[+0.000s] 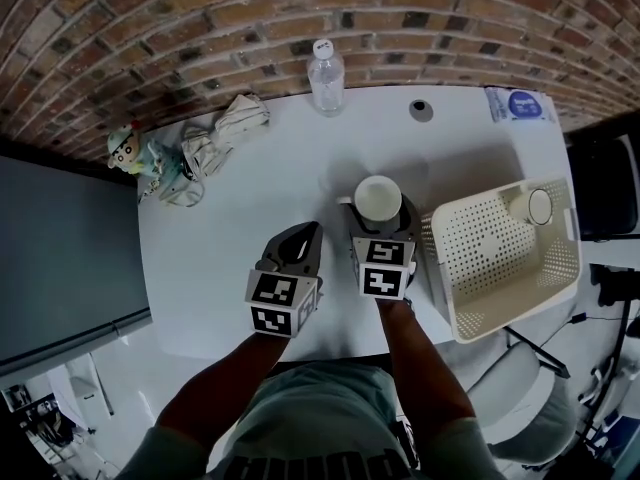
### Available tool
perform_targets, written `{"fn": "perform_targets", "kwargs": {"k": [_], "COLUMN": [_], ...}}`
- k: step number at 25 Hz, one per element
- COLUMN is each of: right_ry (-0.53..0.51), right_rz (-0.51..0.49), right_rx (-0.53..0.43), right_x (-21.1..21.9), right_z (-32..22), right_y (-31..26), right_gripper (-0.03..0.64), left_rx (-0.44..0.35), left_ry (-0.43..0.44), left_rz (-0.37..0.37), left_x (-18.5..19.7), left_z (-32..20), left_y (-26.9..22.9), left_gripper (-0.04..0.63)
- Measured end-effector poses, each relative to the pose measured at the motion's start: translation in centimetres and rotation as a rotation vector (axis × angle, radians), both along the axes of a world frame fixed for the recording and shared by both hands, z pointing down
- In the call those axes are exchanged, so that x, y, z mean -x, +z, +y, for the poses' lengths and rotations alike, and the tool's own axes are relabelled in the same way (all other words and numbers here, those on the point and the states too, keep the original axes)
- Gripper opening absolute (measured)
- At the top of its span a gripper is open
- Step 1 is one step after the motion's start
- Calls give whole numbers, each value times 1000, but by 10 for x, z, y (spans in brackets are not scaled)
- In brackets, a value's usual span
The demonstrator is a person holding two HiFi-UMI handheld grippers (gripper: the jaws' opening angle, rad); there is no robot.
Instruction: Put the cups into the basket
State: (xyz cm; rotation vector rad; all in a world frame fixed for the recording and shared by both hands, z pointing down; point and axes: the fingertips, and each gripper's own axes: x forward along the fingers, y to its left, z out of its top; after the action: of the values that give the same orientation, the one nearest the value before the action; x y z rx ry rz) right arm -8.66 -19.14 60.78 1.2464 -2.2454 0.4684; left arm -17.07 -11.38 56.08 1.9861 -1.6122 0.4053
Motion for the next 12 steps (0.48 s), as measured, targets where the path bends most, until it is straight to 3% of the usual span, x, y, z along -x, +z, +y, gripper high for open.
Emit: {"fn": "perform_targets", "kwargs": {"k": [12], "right_ry": [-25], "right_rz": [-23], "right_rx": [-40], "right_x": [5], "right_z": [-2], "right_y": [-5], "right_gripper": [391], "left_rx": [-11], "left_ry": [-14], "left_rz": [0], "left_x": [3], "left_z": [-1], "left_y": [-2], "left_gripper": [3]}}
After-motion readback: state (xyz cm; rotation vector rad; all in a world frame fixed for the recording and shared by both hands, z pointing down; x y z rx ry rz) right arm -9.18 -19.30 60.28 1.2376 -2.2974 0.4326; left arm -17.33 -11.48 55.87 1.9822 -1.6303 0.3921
